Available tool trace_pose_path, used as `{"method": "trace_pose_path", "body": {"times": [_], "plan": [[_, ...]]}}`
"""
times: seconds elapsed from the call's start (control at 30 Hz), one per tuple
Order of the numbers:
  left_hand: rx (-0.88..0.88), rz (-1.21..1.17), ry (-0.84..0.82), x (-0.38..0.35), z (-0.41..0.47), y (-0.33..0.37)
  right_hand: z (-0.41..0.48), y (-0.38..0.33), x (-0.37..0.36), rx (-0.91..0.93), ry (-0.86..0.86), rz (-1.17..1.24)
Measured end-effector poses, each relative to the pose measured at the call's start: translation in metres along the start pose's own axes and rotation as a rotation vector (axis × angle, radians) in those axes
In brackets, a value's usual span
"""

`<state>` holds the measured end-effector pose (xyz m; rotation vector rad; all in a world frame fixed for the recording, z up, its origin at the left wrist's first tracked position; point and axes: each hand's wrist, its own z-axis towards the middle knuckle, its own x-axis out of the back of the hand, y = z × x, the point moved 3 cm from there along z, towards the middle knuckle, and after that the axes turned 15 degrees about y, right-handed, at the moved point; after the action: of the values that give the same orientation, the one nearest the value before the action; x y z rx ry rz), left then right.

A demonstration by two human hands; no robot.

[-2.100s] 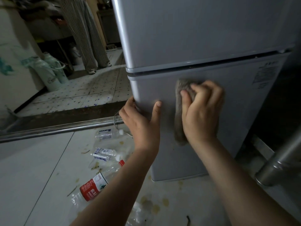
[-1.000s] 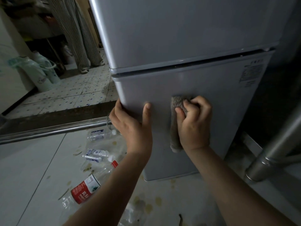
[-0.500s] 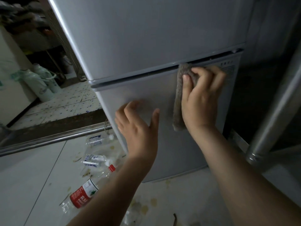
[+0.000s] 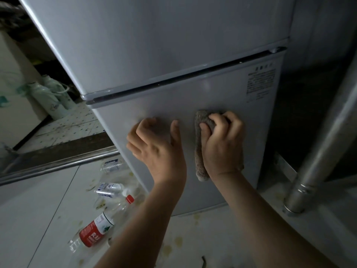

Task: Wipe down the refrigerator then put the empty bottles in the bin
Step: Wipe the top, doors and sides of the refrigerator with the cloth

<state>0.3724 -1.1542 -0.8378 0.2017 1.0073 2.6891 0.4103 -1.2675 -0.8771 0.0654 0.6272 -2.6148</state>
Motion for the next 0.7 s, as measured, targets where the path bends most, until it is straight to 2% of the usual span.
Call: {"method": "trace_pose_path", "body": {"times": [0.23,0.4,0.57,0.7], "plan": [[0.125,-0.035,-0.034,-0.003,-0.004,0.004,0.045,-0.022,-0.015,-0.04,0.136,0.079],[0.125,-0.047,-0.024,-0.003,-0.006,0.007,0.002,0.009,0.0,0.128,-0.023,0.063],[0.123,-0.046,-0.038,-0.006,-0.008,0.01,-0.001,0.031,0.009,0.085,-0.077,-0.003],[0.043,-0.031,-0.077,-0.01,-0.019,0.017,0.043,0.02,0.008,-0.015,0.021,-0.012]]}}
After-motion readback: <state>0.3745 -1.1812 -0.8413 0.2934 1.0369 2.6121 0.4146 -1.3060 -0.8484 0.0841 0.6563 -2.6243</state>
